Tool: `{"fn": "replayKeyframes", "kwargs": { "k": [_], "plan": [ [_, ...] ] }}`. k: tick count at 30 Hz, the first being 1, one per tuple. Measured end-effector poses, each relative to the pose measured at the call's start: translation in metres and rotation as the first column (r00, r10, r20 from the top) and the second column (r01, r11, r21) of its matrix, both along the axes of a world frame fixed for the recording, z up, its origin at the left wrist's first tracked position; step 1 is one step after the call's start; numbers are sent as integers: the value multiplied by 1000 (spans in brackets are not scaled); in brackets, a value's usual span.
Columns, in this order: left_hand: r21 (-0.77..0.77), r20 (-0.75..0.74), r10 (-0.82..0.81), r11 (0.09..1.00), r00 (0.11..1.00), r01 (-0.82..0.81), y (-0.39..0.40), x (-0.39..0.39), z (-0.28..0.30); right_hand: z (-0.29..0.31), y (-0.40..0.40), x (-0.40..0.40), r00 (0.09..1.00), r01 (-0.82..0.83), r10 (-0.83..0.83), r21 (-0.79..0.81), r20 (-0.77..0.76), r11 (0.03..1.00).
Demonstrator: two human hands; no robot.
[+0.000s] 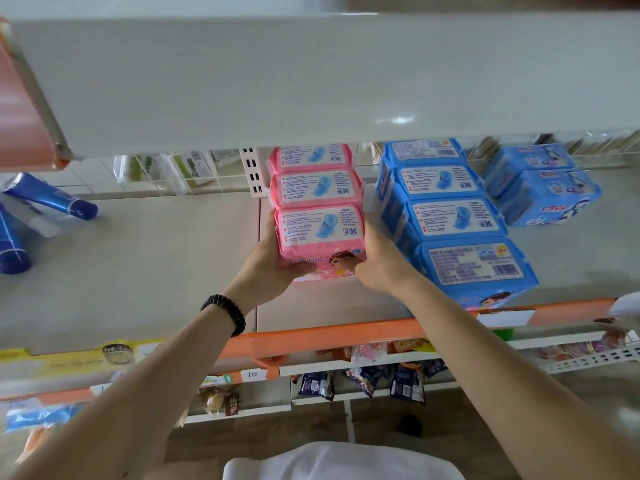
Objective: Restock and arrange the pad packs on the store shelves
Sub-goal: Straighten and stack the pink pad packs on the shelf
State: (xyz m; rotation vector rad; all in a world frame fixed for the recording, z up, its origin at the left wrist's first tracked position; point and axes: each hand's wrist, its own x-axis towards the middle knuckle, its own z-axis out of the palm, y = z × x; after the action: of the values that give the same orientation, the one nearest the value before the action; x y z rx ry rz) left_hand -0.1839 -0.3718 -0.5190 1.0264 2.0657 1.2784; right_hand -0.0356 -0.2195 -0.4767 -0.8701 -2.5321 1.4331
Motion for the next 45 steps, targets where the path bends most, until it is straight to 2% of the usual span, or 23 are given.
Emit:
{"fn": "replayKeyframes", "kwargs": {
  "k": [3,9,12,16,19,25,31,39,42,45],
  "plan": [
    [-13,-50,8,1000,999,-9,-2,7,5,1,-2,4,1000,-1,1,15,-8,1000],
    [0,-130,59,998,990,-60,-9,23,11,-15,-12,17,993,108,-104,82,-54,991],
    [-42,-146,81,995,986,-88,-13,32,13,-13,-20,27,986,159,-153,88,-66,983],
    [-67,-231,113,989,966,-132,-22,47,16,-5,-31,47,986,166,-167,126,-2,978],
    [-119,-233,216,961,948,-248,-34,66,27,2,-43,67,989,134,-139,97,45,986],
    [-2,-450,345,922,824,-387,-49,106,41,14,-52,86,997,-15,28,180,-67,984],
    [41,-580,326,927,747,-372,-46,162,66,33,-43,129,969,-118,172,277,-180,953],
    [84,-635,279,952,721,-295,21,293,96,63,17,264,952,-126,214,356,-219,926],
    [143,-684,261,964,681,-225,48,337,110,83,46,307,941,-91,210,396,-267,914],
    [207,-696,292,956,656,-206,68,372,129,106,65,339,919,-83,213,368,-330,926]
  ]
}}
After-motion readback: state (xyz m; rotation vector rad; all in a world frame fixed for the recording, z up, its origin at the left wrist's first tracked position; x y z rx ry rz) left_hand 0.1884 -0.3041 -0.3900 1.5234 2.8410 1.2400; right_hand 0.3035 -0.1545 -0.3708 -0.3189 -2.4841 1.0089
